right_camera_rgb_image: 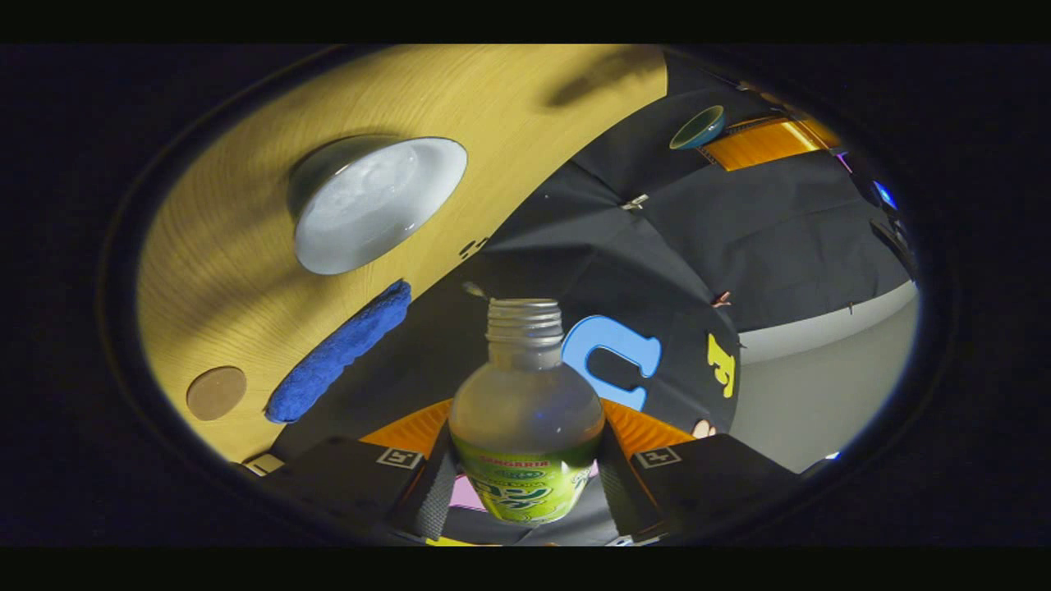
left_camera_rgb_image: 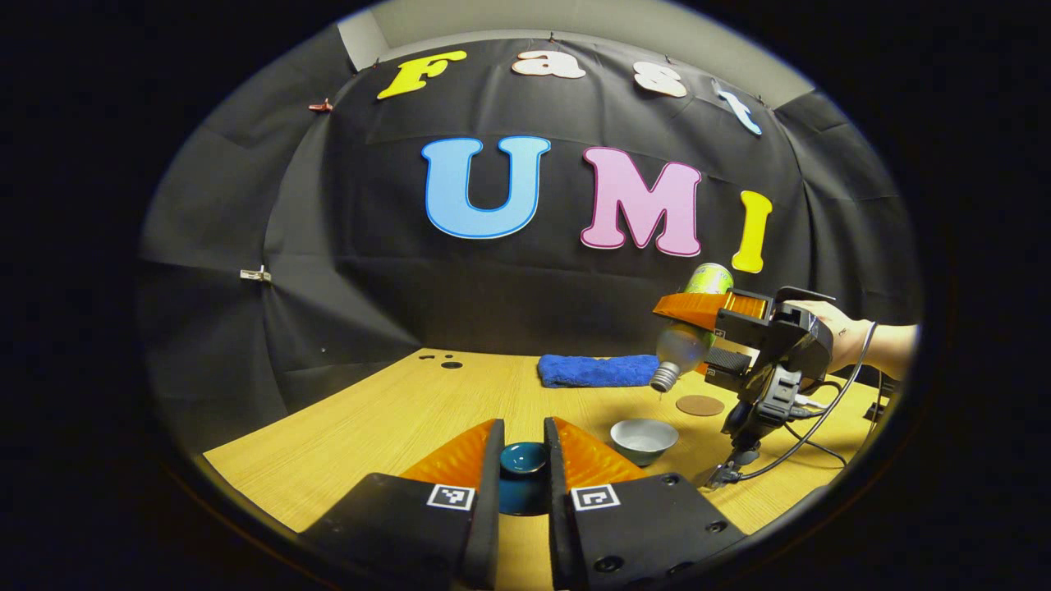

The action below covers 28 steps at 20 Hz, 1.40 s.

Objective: Open the teacup lid with one hand, grasp the water bottle and pour water into the teacup with the other hand; after pouring, place the water bottle on the coaster and then close the teacup lid.

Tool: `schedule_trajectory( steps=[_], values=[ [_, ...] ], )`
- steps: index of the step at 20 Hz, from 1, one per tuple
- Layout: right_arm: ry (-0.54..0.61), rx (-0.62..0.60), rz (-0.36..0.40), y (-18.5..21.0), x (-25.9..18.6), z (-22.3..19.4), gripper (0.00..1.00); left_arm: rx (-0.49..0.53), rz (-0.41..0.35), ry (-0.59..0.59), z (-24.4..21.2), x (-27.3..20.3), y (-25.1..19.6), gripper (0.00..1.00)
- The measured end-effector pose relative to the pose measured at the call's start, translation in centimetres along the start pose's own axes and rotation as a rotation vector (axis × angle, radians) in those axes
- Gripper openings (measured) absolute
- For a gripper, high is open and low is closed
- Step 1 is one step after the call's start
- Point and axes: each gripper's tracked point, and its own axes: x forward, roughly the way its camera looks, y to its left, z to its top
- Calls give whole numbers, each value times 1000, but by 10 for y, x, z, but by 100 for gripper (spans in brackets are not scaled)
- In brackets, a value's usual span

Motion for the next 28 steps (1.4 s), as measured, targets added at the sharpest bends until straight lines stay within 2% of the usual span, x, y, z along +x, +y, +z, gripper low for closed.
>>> schedule_trajectory(
  steps=[5, 8, 12, 17, 18, 19, 21, 23, 28],
  values=[
    [7, 22, 9, 2, 0, -1, 78, 3, 21, 0, 1, -8, 5, 29],
    [22, 159, 55, 18, -5, -6, 78, 11, 32, -6, 3, -12, 7, 29],
    [82, 459, 137, 41, -15, -8, 78, 12, 43, -3, 2, -16, 8, 29],
    [188, 937, 208, 50, -33, -26, 78, 15, 50, -14, 7, -22, 5, 29],
    [212, 1042, 222, 52, -37, -28, 78, 16, 48, -14, 7, -23, 3, 31],
    [241, 1143, 233, 52, -40, -31, 78, 15, 45, -13, 7, -23, 1, 29],
    [314, 1322, 228, 54, -49, -51, 78, 9, 37, -10, 6, -23, -3, 29],
    [379, 1442, 203, 54, -56, -72, 79, 2, 27, -7, 6, -22, -8, 29],
    [467, 1816, 165, 58, -86, -109, 78, -16, 2, -5, 2, -20, -19, 29]
  ],
)
